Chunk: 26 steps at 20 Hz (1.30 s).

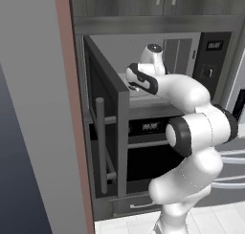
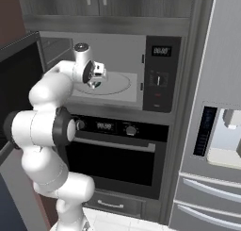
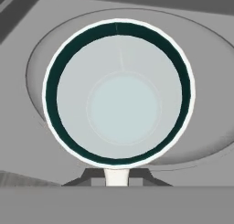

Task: Pick the mug from the counter and place it inside the microwave. Then close the microwave.

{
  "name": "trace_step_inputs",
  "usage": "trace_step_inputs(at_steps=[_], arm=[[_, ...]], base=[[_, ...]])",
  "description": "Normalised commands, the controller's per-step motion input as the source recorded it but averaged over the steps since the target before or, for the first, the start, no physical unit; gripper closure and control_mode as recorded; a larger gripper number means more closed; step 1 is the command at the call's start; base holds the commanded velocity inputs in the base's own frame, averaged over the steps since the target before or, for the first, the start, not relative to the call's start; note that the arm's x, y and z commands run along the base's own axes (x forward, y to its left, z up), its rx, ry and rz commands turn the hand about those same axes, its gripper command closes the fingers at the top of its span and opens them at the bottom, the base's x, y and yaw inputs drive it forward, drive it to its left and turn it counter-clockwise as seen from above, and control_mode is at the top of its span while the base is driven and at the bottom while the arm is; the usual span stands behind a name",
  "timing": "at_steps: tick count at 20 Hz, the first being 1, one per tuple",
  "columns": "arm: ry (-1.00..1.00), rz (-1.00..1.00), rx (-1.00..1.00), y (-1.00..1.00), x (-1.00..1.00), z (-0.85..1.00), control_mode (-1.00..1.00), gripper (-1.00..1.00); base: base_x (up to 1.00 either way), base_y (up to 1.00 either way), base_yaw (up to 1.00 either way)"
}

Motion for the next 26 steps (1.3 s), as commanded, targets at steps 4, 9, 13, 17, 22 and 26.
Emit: trace_step_inputs(at_steps=[4,9,13,17,22,26], arm=[[0.00,0.00,0.00,0.00,0.49,0.00,-1.00,1.00],[0.02,0.00,0.00,0.00,0.29,-0.03,-1.00,1.00],[0.00,0.00,0.00,0.00,0.15,-0.15,-1.00,1.00],[0.00,0.00,0.00,0.00,0.15,-0.24,-1.00,1.00],[0.00,0.00,0.00,0.00,0.14,-0.27,-1.00,1.00],[0.00,0.00,0.00,0.00,0.07,-0.21,-1.00,1.00]], base=[[0.00,0.00,0.00],[0.00,0.00,0.00],[0.00,0.00,0.00],[0.00,0.00,0.00],[0.00,0.00,0.00],[0.00,0.00,0.00]])
